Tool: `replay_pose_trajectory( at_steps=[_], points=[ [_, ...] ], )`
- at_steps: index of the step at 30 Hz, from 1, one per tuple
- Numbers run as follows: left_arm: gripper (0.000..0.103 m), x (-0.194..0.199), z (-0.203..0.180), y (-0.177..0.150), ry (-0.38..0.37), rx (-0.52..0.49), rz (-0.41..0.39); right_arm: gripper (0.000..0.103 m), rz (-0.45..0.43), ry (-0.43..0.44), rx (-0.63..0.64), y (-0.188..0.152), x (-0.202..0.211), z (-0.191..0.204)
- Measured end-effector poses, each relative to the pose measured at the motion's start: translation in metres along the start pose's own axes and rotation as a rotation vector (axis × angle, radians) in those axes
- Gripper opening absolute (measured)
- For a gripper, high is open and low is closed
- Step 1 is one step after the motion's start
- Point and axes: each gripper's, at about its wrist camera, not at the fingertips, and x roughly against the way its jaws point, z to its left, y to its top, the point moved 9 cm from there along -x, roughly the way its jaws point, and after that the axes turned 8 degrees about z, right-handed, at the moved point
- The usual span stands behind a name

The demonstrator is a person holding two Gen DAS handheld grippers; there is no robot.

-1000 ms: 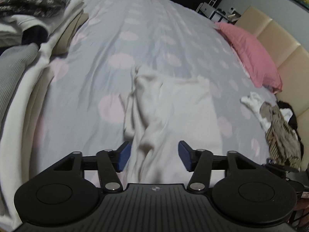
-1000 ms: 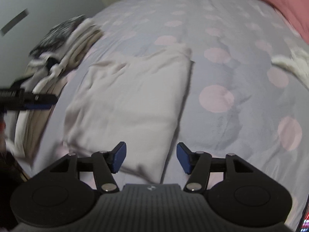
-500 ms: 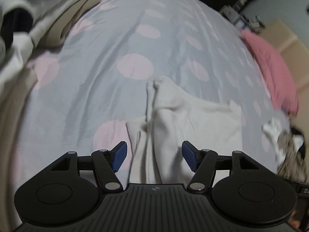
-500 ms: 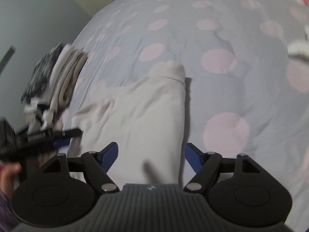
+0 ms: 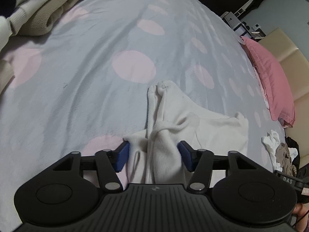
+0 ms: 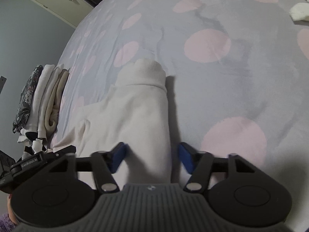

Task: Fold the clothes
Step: 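Grasp the folded shirt end with both tools and lift it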

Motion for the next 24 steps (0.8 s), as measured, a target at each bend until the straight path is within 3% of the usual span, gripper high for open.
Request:
replay_pose_trajectory(
  at_steps=[6, 8, 11, 24],
  points=[
    [0.025, -0.002, -0.006, 0.003, -0.011, -0.026, -0.013, 0.043, -0.006, -0.029, 0.018, 0.001, -0.006, 0.005],
    [0.022, -0.002, -0.008, 0.003, -0.009, -0.034, -0.019, 0.033, -0.017, -0.038, 0.029, 0.002, -0.004, 0.007],
    [0.019, 0.001, -0.013, 0.003, 0.007, -0.052, -0.032, 0.026, -0.034, -0.045, 0.051, 0.000, 0.001, 0.012],
    [0.016, 0.064, -0.049, 0.000, 0.027, -0.161, -0.161, 0.022, -0.171, -0.024, 0.207, -0.009, 0.057, 0.071]
  ],
)
